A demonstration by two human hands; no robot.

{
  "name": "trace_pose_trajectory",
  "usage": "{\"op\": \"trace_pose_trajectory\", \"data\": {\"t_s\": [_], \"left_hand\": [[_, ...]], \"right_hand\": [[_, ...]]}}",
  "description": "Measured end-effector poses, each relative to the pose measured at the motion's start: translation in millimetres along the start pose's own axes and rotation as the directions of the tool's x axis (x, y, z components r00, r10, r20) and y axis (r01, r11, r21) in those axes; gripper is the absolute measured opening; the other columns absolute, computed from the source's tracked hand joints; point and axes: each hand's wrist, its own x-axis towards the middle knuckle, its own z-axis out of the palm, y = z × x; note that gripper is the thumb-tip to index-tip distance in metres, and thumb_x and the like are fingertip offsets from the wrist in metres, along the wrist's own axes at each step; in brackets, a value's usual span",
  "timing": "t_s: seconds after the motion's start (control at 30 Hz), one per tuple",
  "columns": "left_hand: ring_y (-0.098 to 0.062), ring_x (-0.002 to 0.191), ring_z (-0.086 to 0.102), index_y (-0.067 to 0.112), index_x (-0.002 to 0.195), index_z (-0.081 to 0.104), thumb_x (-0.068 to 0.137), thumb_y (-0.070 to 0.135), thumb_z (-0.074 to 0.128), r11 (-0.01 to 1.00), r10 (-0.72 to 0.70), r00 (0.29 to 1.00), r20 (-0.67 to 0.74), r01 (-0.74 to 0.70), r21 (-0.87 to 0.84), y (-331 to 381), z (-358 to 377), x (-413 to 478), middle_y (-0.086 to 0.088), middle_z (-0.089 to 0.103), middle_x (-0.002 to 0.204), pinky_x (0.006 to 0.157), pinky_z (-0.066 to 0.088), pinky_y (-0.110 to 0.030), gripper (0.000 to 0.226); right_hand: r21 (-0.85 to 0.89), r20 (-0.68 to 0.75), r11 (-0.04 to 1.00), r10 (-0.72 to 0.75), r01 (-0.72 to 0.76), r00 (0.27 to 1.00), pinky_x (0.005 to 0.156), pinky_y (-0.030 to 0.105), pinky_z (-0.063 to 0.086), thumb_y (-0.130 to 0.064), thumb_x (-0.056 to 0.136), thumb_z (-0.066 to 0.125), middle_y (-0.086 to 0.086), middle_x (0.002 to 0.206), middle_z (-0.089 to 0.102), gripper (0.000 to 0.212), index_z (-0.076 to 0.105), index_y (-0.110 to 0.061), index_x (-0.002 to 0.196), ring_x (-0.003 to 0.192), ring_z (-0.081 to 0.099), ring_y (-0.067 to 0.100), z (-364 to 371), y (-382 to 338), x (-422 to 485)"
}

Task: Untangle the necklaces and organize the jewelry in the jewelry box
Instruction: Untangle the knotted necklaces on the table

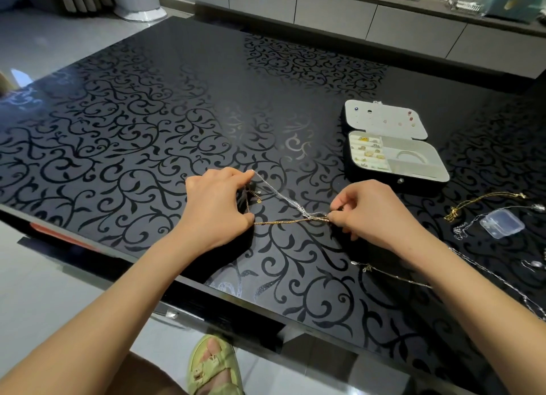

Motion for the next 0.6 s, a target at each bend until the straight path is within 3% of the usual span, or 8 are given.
{"op": "trace_pose_trajectory", "data": {"t_s": [0.2,0.37,0.5,0.6], "left_hand": [[-0.016,0.126,0.037,0.027,0.143,0.037,0.076,0.037,0.071,1.0,-0.015,1.0,0.008,0.015,0.018,-0.7,-1.7,0.1,0.006,0.048,0.136,0.095,0.022,-0.035,0.075],[-0.017,0.127,0.036,0.028,0.144,0.034,0.073,0.041,0.073,0.999,-0.035,0.999,0.039,0.035,0.011,-0.9,-3.8,-0.1,0.005,0.047,0.137,0.098,0.022,-0.036,0.082],[-0.02,0.127,0.037,0.027,0.145,0.033,0.069,0.04,0.076,0.999,-0.052,0.997,0.06,0.051,0.012,-1.1,-6.0,0.3,0.004,0.046,0.137,0.098,0.023,-0.038,0.088],[-0.022,0.124,0.039,0.027,0.144,0.034,0.066,0.035,0.079,0.998,-0.058,0.995,0.076,0.059,-0.016,-2.2,-7.5,1.0,0.002,0.048,0.134,0.098,0.024,-0.04,0.09]], "right_hand": [[0.272,0.052,0.96,0.054,-0.066,0.997,0.062,0.027,0.057,-0.014,0.075,0.077,0.006,0.062,0.069,0.014,0.068,-0.006,0.081,0.051,0.066,0.018,-14.0,12.9,-5.9],[0.231,0.014,0.971,0.051,-0.053,0.999,0.04,0.018,0.044,-0.026,0.084,0.068,0.008,0.059,0.067,0.027,0.066,-0.005,0.068,0.04,0.055,0.009,-13.7,13.1,-7.5],[0.103,0.026,0.994,0.038,-0.04,0.999,0.038,0.012,0.034,-0.035,0.087,0.063,-0.001,0.051,0.062,0.035,0.06,-0.011,0.061,0.039,0.05,0.004,-12.0,10.1,-12.3],[0.139,0.076,0.989,0.034,-0.044,0.997,0.04,0.015,0.034,-0.034,0.087,0.063,-0.001,0.051,0.061,0.037,0.059,-0.012,0.058,0.042,0.049,0.006,-12.6,9.2,-18.3]]}}
